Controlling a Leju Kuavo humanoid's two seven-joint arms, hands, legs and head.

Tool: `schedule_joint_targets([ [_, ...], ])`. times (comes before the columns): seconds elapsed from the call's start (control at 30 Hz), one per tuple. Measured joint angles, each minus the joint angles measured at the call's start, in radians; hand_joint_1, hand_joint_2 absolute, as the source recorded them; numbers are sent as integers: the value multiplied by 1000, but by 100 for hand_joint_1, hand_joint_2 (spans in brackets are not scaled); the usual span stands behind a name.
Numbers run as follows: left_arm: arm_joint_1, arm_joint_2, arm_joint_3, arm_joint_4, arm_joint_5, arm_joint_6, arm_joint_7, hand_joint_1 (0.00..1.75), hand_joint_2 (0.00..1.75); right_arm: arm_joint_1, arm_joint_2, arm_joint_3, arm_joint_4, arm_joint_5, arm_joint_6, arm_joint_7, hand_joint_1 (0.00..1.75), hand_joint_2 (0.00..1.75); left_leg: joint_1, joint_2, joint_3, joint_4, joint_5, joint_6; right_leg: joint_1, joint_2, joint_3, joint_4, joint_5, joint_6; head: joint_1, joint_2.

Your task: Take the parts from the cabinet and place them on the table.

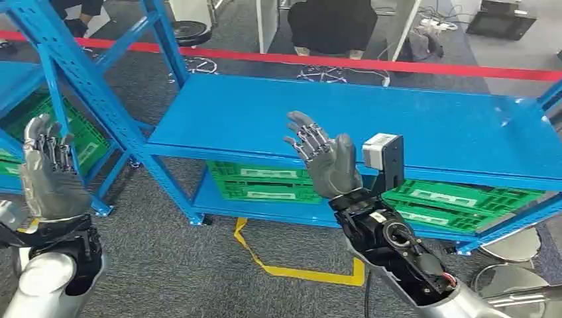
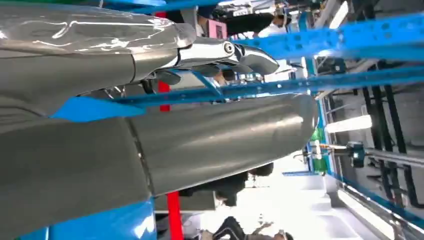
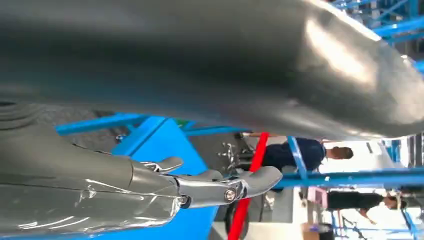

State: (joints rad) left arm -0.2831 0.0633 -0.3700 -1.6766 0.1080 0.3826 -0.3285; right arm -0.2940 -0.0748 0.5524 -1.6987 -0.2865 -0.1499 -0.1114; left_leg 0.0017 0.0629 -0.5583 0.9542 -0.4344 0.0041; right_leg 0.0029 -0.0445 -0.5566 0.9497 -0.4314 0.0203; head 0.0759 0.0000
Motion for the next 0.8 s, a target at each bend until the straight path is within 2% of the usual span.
schedule_joint_targets([
  [0.03, 1, 0, 0, 0, 0, 0, 0, 0, 0, 1, 0, 0, 0, 0, 0, 1, 0, 0, 0, 6, -2, -2, 3, -5, 0, 4, 2, 7, 0, -7, -3, 0],
  [0.1, 1, 0, 0, 0, 0, -3, 1, 0, 0, 3, 0, 0, 0, 0, -2, 0, 0, 0, 0, 27, 1, -2, 2, -14, 2, 25, -3, 4, 4, -17, -8, 0],
  [0.13, 0, 0, 0, 0, 0, -5, 1, 0, 0, 3, 0, 0, -1, 0, -2, 1, 0, 0, 3, 23, -1, 2, -9, -21, -5, 34, 6, -4, 9, -25, -10, 0],
  [0.17, 0, 0, 1, -1, 0, -5, 1, 0, 0, 0, 0, 0, -2, 0, -1, -2, 0, 0, 7, -14, -10, 31, -29, -26, -4, 41, 6, -5, 11, -28, -16, 0],
  [0.2, 0, 0, 1, -2, 0, -5, 1, 0, 0, -2, 0, 0, -2, 0, -2, 0, 0, 0, 8, -40, -43, 100, -65, -28, -5, 46, 5, -5, 11, -34, -22, 0],
  [0.23, 2, 0, 1, -1, 0, -5, 2, 0, 0, -1, 0, 0, -2, 0, -1, 0, 0, 0, 8, -51, -92, 197, -106, -30, -5, 55, 4, -5, 11, -37, -30, 0],
  [0.27, 4, 1, 2, -1, 0, -5, 2, 0, 0, 2, 0, 1, -2, 0, -1, 0, 0, 0, 8, -56, -136, 280, -135, -32, -3, 62, 4, -5, 11, -39, -35, 0],
  [0.3, 6, 1, 3, -1, 0, -5, 2, 0, 0, 3, 0, 1, -1, 0, -1, 1, 0, 0, 8, -57, -169, 336, -144, -32, -2, 72, 4, -5, 11, -39, -40, 0],
  [0.33, 6, 1, 3, -1, 0, -5, 3, 0, 0, 4, 0, 1, -1, 0, -1, 1, 0, 0, 7, -57, -176, 338, -130, -30, -1, 81, 4, -4, 11, -39, -42, 0],
  [0.37, 6, 0, 3, -1, 0, -5, 3, 0, 0, 3, 0, 1, -1, 0, -1, 1, 0, 0, 7, -58, -160, 295, -95, -27, -1, 91, 5, -4, 11, -39, -44, 0],
  [0.4, 5, 0, 3, -2, 0, -5, 3, 0, 0, 3, 0, 1, -1, 0, -1, 1, 0, 0, 7, -61, -122, 210, -46, -22, -1, 102, 6, -3, 11, -39, -47, 0],
  [0.43, 5, 0, 3, -2, 0, -5, 3, 0, 0, 3, 0, 1, -1, 0, -2, 1, 0, 0, 7, -77, -70, 101, 6, -16, -1, 112, 8, -3, 11, -38, -50, 0],
  [0.47, 4, 0, 4, -2, 0, -5, 3, 0, 0, 2, 0, 1, -1, 0, -2, 0, 0, 0, 8, -115, -35, 21, 28, -10, -3, 119, 6, -3, 10, -37, -52, 0],
  [0.5, 3, 0, 4, -2, 0, -5, 2, 0, 0, 2, 0, 1, -1, 0, -2, 0, 0, 0, 10, -121, -27, 0, 22, -10, 5, 128, 0, 3, 8, -32, -52, 0],
  [0.57, 2, 0, 4, -2, 0, -6, 2, 0, 0, 4, 0, 1, -1, 0, -2, 1, 0, 0, 3, -107, -27, 2, 22, -7, -4, 141, -3, 0, 10, -23, -49, 0],
  [0.6, 1, 0, 4, -2, 0, -6, 2, 0, 0, 4, 0, 0, -1, 0, -2, 1, 0, 0, 4, -100, -26, 1, 22, -2, -7, 148, -3, -3, 12, -16, -52, 0],
  [0.63, 0, 0, 4, -2, 0, -6, 2, 0, 0, 3, 0, 0, -2, 0, -2, 0, 0, 0, 10, -92, -21, -10, 27, 5, -1, 147, -5, -1, 9, -10, -50, 0],
  [0.67, -1, -1, 4, -2, 0, -6, 3, 0, 0, 3, 0, 0, -2, 0, -2, 0, 0, 0, 11, -84, -15, -15, 28, 8, -1, 100, -18, 20, -10, -7, -47, 0],
  [0.7, -2, -1, 4, -2, -1, -7, 2, 0, 0, 1, 0, 0, -2, 1, -2, 0, 0, 0, 11, -78, -13, -16, 27, 13, -1, 71, -42, 78, -48, -3, -38, 0],
  [0.77, -3, -1, 4, -2, -2, -8, 3, 0, 0, 4, 0, 0, -2, 5, -6, 0, 0, 0, 11, -66, -13, -16, 25, 15, -8, 58, -120, 252, -125, 6, -33, 0],
  [0.8, -3, -1, 4, -2, -3, -8, 3, 0, 0, 6, 0, 0, -2, 5, -6, 0, 0, 0, 11, -61, -13, -15, 25, 15, -12, 56, -151, 317, -143, 10, -30, 0],
])
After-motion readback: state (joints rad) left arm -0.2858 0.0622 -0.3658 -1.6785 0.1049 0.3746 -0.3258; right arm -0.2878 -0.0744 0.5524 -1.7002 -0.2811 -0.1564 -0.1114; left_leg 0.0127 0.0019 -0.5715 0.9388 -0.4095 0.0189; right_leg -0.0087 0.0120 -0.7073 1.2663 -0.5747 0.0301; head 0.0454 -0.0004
